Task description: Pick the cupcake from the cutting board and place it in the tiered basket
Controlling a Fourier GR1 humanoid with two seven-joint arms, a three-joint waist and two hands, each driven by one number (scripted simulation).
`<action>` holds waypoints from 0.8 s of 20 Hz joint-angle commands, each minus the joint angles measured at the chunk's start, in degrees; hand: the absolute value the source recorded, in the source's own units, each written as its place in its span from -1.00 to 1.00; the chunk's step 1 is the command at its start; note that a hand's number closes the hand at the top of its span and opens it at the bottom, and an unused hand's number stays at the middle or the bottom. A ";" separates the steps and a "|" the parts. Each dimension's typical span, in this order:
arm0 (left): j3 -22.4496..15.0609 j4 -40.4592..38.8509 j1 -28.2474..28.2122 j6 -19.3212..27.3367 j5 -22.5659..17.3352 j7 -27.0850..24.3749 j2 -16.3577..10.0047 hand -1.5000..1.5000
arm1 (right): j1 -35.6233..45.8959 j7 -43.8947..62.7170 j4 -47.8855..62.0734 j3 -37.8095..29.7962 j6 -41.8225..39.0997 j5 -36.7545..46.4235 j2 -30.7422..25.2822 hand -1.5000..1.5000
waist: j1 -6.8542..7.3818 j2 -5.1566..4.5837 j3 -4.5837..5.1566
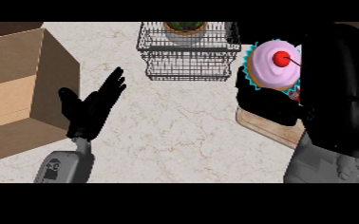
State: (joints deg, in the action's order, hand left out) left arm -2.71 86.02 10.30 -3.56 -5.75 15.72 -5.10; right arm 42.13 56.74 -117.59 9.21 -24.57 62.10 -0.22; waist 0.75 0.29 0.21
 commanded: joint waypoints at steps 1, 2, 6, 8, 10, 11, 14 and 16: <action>-1.54 -2.10 -0.08 -0.14 1.34 -2.31 1.30 0.00 | 13.43 12.72 9.42 -1.25 -1.93 -3.73 0.21 1.00 | 0.36 -0.26 -0.07; -0.17 -2.33 0.48 -0.34 1.03 -2.29 0.11 0.00 | 14.64 10.88 13.97 -2.85 1.60 -3.26 0.20 1.00 | 0.57 -0.41 -0.09; -0.96 -0.85 -0.67 -0.03 1.01 -2.36 1.22 0.00 | 22.36 6.84 26.63 -10.25 7.31 -3.58 0.20 1.00 | 1.20 -0.60 -0.12; 0.34 0.58 -2.12 -2.34 -0.53 -1.65 -1.11 0.00 | 20.16 3.71 32.68 -7.71 14.28 -2.34 0.20 1.00 | 1.15 -0.60 -0.15; -1.29 0.94 0.42 0.32 1.04 0.36 1.22 0.00 | 24.75 1.51 38.51 -11.28 17.80 -1.24 0.20 1.00 | 1.27 -0.76 -0.16; 2.23 -1.76 2.02 -2.46 -1.28 -1.05 -1.69 0.00 | 21.71 -0.45 40.31 -8.29 21.01 -1.92 0.20 1.00 | 0.75 -0.73 -0.15; -0.08 0.05 -0.77 -0.68 0.10 -0.55 0.67 0.00 | 26.66 -4.61 48.39 -14.24 23.38 -4.06 0.20 1.00 | 0.83 -0.66 -0.17; -0.76 -1.55 -0.82 -0.57 1.37 -3.65 1.40 0.00 | 28.56 -6.50 54.36 -13.48 28.06 -4.87 0.21 1.00 | 0.94 -0.77 -0.15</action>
State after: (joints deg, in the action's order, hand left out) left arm -2.72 85.70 10.33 -4.52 -5.45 14.61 -4.85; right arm 66.92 52.50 -73.15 -2.61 -3.76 58.62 -0.16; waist 1.61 -0.38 0.05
